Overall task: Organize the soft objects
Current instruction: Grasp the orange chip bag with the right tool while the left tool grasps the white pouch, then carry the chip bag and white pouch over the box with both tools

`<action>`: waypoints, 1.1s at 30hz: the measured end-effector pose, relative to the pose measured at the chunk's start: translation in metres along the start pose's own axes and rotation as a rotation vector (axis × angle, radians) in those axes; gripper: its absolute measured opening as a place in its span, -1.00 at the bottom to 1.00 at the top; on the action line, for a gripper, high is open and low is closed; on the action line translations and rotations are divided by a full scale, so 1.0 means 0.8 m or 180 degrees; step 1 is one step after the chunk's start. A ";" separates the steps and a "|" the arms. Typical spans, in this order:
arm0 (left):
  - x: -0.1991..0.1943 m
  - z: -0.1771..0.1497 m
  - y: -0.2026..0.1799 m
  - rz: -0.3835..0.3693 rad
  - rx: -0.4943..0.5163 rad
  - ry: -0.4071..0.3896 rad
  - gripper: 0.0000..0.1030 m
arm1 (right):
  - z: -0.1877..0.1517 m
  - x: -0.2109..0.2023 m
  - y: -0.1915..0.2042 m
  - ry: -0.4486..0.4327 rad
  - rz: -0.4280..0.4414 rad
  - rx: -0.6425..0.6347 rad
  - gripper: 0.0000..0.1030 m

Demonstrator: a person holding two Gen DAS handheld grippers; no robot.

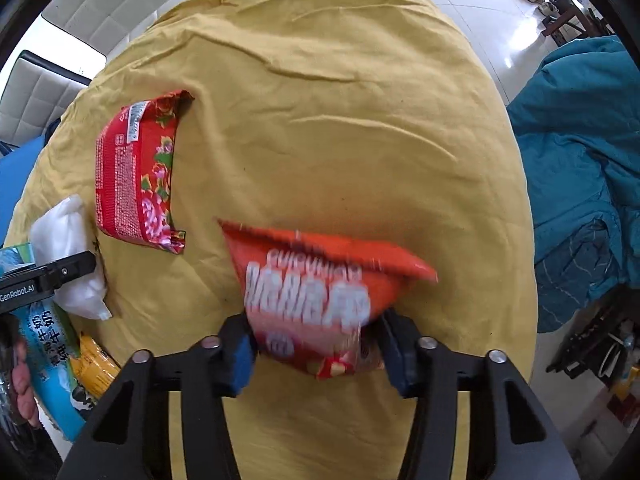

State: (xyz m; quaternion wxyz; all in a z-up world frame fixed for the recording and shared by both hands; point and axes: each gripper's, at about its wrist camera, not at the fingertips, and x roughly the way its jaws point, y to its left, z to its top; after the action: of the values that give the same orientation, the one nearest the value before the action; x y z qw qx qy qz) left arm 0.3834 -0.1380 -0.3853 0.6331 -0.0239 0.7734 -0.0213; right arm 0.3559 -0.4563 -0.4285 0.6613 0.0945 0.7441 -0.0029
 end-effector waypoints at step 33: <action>-0.236 -0.196 0.060 -0.0187 -0.0111 -0.1377 0.41 | -0.165 -0.195 0.194 -0.0771 0.0563 -0.0571 -0.25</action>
State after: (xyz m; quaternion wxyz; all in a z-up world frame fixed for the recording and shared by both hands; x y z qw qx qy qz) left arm 0.2667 -0.0773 -0.1727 0.7829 -0.0613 0.6187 -0.0207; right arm 0.2651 -0.3084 -0.2393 0.7496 0.0991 0.6451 0.1103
